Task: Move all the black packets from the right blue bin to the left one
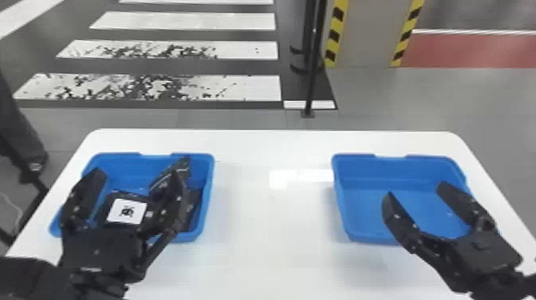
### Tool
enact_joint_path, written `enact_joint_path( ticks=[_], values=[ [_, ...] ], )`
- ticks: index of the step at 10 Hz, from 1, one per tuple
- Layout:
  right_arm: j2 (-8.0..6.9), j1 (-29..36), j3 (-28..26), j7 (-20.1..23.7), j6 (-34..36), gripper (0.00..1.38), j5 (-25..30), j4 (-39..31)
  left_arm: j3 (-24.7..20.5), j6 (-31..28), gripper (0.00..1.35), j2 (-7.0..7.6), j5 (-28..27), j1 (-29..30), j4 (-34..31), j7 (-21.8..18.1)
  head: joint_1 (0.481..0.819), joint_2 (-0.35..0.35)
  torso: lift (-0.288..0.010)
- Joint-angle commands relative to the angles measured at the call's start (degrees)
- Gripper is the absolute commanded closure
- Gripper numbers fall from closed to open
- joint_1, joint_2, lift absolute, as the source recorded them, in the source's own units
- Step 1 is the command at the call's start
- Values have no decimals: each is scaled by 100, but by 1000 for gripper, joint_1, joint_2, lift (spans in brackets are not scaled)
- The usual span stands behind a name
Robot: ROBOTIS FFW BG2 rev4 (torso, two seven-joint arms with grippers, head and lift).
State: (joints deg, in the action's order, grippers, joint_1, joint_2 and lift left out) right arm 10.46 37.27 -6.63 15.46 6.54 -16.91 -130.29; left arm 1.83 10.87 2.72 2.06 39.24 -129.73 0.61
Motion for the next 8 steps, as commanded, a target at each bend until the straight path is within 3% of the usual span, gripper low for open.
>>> enact_joint_path(
  ticks=[1,8],
  values=[
    [0,-1,0,1,-7,88,0,0,0,25,-2,9,0,-1,-14,0,695,-6,-140],
    [9,-29,57,-26,-92,88,0,99,57,10,-2,53,34,-1,-14,0,695,-9,-140]
  ],
)
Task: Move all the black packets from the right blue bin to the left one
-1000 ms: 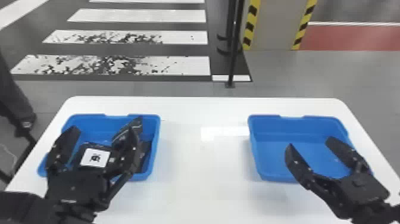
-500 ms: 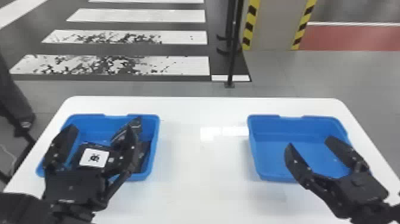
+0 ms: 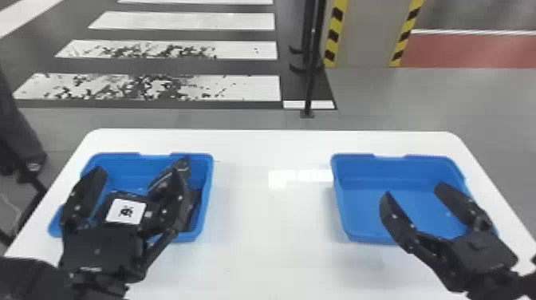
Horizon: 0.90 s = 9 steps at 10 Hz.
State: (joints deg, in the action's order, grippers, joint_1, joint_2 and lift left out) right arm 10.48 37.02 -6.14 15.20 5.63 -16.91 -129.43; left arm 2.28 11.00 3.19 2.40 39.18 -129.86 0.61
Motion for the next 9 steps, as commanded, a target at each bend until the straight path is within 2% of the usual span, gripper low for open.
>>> enact_joint_path(
  ticks=[1,9],
  values=[
    [7,-4,19,1,-1,88,0,13,12,-31,-2,15,0,5,0,0,695,-10,-140],
    [7,-32,42,1,-99,88,-137,154,23,-31,-2,32,23,33,-56,0,695,-11,-140]
  ],
)
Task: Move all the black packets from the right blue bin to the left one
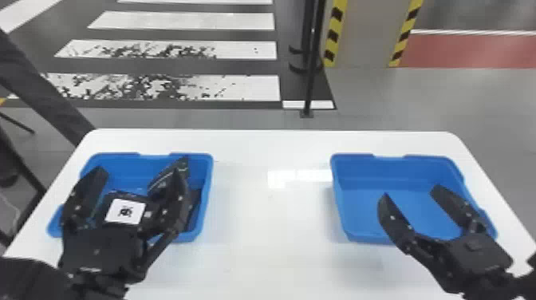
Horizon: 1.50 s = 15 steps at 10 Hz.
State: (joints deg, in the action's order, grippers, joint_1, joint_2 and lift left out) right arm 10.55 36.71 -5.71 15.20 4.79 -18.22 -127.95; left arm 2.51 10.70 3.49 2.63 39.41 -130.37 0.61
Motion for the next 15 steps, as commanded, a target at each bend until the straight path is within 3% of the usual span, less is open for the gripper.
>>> enact_joint_path(
  ticks=[1,15],
  values=[
    [0,-1,0,0,-29,88,-6,5,0,28,-2,2,-11,10,-6,1,695,-12,-140],
    [79,55,148,-158,-99,90,-52,-177,-80,168,-2,-24,0,52,-6,1,695,13,-140]
  ],
)
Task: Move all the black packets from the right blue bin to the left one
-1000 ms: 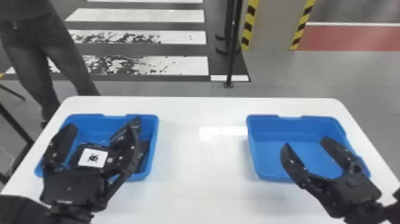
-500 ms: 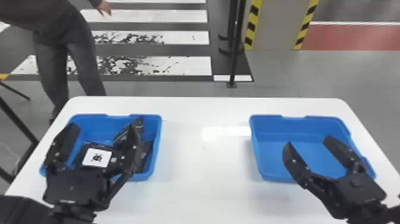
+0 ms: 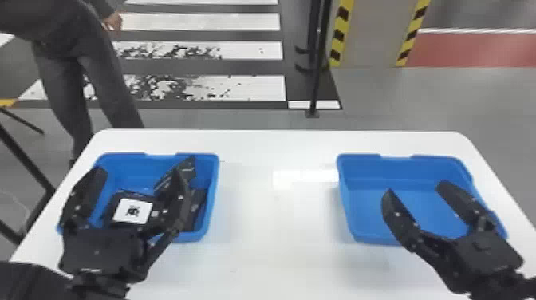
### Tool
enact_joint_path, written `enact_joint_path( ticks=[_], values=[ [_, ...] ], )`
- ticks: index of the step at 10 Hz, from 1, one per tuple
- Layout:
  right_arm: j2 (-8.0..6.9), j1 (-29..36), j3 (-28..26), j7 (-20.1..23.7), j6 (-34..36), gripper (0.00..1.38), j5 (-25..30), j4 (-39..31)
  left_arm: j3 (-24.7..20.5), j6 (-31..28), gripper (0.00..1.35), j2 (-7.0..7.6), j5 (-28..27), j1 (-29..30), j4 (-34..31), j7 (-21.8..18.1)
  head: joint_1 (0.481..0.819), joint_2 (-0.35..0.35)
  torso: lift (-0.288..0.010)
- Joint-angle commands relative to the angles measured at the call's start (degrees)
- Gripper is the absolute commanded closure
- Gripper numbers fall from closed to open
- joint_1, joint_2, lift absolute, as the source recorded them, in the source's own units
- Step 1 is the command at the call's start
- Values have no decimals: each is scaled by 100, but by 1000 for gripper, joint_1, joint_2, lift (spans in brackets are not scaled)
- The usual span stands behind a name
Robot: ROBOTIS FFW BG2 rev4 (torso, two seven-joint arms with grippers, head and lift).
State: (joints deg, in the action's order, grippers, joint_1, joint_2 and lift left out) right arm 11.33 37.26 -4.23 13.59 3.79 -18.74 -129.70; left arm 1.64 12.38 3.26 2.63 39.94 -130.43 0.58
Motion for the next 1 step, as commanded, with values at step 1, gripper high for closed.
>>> enact_joint_path(
  ticks=[1],
  values=[
    [1,14,0,-6,0,90,1,-31,-4,-14,-2,-1,11,-1,0,4,695,13,-140]
  ],
)
